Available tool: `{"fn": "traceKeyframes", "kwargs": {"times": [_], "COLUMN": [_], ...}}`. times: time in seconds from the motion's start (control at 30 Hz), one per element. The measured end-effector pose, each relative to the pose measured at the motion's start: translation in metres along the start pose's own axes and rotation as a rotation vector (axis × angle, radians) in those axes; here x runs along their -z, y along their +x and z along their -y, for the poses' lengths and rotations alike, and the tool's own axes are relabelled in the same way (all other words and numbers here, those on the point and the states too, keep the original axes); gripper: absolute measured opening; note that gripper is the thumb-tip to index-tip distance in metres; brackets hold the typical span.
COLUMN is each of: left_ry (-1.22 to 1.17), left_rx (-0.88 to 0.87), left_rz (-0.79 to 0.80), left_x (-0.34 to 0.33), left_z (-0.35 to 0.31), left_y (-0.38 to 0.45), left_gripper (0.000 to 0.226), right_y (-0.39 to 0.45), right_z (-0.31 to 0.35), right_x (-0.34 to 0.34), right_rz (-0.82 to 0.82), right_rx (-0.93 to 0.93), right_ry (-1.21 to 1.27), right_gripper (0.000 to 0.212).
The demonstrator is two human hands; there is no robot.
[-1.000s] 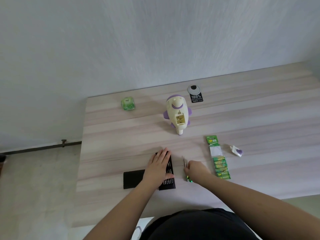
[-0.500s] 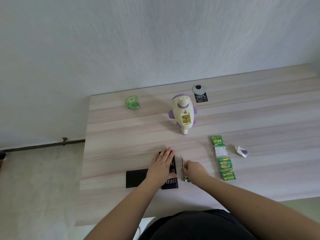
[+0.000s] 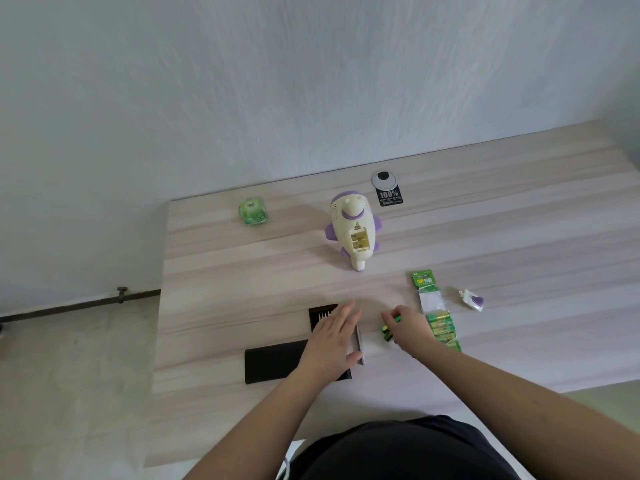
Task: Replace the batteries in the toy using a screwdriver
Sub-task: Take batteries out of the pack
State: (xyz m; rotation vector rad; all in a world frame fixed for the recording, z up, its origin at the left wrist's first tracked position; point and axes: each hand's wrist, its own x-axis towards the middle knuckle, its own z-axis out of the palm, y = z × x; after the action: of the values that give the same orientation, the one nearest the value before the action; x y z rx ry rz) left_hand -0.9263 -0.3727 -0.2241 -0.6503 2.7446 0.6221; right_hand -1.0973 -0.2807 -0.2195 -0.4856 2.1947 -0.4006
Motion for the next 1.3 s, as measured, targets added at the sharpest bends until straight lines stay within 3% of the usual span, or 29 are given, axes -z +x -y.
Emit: {"fn": "traceKeyframes", "kwargs": {"times": [0.23,0.4,0.5,0.63,0.7,0.93,1.3], "left_ry": [0.068,0.058,0.028,-0.053,-0.119,-0.159,-0.194], "left_rx": [0.004,0.056,0.127,0.107,0.098,0.122,0.175], "left_rz": [-0.046,0.002,0.022,0.039,0.042,0.107,0.091], "left_x": [0.004,0.004,0.002,0.0,0.001,0.001,-0.003], "left_z": [-0.024,-0.035,-0.038,-0.042,-0.045,-0.053,-0.055], "left_y": [0.016,0.031,0.038,0.049,0.053,0.059,0.066], "left_gripper": [0.032,0.038,0.052,0.079,0.077,0.068,0.059], "right_y": [0.001,0.007,0.012,0.012,0.009,0.004,0.0], "right_z": [0.012,0.012,0.01,0.001,-0.004,-0.018,-0.018], "right_x": [-0.003,0.003,0.009,0.008,0.008,0.005,-0.014], "right_rz": [-0.006,0.034,0.094,0.124,0.099,-0.019,-0.069], "right_rx": [0.045,0.174,0.259,0.326,0.313,0.23,0.198], "right_ry": [-0.034,-0.165,-0.297,-0.266,-0.116,0.11,0.115], "right_gripper": [0.025,0.023,0.026,0.054,0.061,0.05,0.03]}}
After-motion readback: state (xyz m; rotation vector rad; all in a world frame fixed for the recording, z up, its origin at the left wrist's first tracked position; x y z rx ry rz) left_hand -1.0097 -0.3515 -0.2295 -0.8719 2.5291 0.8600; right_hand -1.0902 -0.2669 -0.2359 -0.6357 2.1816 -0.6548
